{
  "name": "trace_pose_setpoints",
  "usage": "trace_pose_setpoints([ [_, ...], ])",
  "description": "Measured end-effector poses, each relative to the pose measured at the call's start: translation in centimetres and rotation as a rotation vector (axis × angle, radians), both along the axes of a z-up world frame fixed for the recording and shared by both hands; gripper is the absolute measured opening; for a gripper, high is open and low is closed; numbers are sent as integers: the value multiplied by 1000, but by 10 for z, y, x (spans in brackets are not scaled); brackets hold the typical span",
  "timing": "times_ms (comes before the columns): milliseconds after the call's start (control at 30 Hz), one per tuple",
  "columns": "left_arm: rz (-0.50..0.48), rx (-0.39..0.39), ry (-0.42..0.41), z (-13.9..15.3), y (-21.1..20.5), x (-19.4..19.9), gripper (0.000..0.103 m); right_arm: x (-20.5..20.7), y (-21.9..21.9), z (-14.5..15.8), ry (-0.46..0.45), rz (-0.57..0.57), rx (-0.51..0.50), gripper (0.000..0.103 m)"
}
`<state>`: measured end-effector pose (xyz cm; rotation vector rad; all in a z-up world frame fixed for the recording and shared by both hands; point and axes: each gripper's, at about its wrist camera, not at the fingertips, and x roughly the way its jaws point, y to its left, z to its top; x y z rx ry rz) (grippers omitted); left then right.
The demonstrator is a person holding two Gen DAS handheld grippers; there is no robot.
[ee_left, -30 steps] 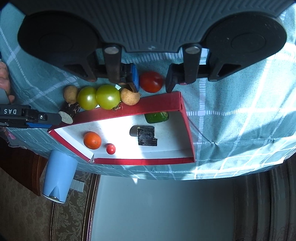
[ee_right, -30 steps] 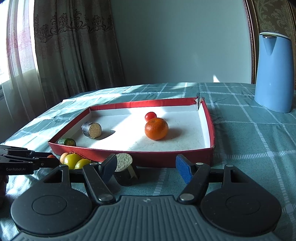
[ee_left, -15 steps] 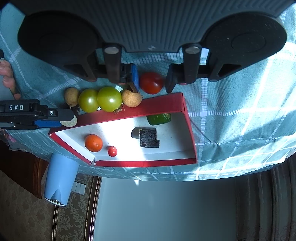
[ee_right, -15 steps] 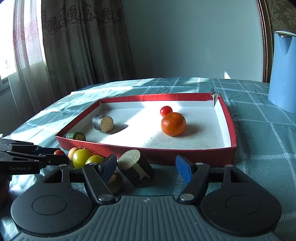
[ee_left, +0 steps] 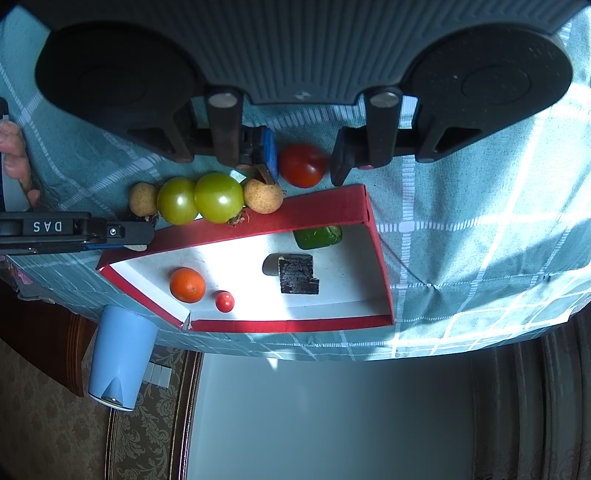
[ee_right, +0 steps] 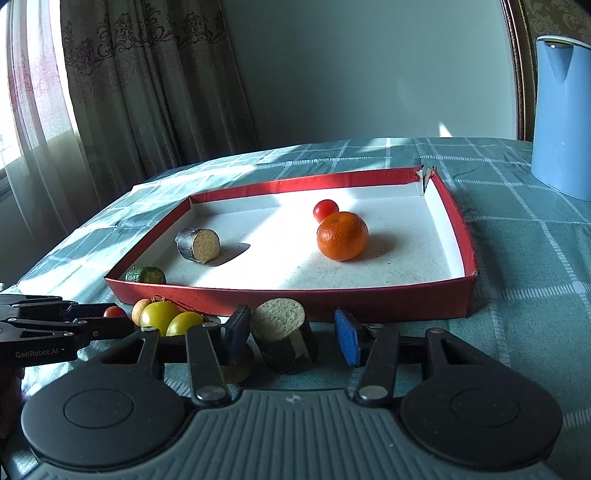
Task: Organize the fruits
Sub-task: 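Close the left gripper on the large red tomato while the right gripper grasps the dark-skinned slice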
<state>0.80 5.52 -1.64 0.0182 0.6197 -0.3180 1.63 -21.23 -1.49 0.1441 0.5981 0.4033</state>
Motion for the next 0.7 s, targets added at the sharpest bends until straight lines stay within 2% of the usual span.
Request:
trace_pose_setpoints([
  [33,0,1,-1,0,0,0,28,-1,2,0,-7,-3,-11,36],
  [133,0,1,-2,0,0,0,28,-6,8,1,-38,-5,-54,36],
  [467,11,3,-17,1,1,-2,28,-16,13,3,-98,-23,-107,35],
  [700,12,1,-25,2,2,-3,25,-29,14,9,-193,-45,-143,35],
])
